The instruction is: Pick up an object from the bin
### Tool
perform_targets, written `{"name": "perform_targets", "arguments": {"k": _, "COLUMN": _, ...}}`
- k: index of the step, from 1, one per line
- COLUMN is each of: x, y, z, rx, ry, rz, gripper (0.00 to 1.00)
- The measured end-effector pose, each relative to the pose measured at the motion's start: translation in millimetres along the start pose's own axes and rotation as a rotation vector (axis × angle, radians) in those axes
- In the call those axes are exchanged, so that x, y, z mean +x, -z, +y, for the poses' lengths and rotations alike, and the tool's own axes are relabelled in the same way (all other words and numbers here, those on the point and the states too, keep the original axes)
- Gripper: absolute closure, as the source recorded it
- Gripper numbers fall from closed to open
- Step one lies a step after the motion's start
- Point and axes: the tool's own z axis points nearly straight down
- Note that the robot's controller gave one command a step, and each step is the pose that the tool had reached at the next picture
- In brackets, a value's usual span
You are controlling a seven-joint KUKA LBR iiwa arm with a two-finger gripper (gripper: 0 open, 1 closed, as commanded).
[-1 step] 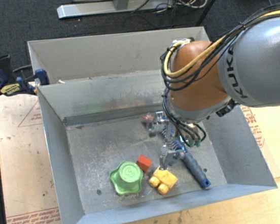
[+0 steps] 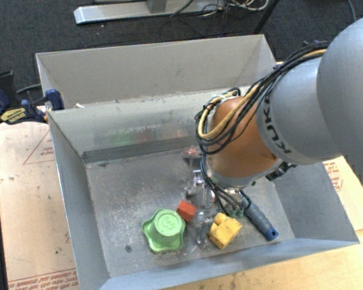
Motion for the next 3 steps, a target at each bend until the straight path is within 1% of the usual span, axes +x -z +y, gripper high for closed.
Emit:
{"name": "perform_targets", "arguments": {"k": 1, "x": -0.7, "y": 3, "z": 0, "rx": 0.000, "ry": -0.002, "rz": 0.000, "gripper": 1.00}}
{"name": "perform_targets", "arguments": {"k": 2, "x": -11.8, "y": 112, "z": 5, "rx": 0.001, "ry": -0.051, "rz": -0.002, "gripper": 1.00}}
{"name": "perform_targets", "arguments": {"k": 3, "x": -9.8, "y": 107, "z": 5, "rx": 0.003, "ry": -0.051, "rz": 0.006, "gripper": 0.00}}
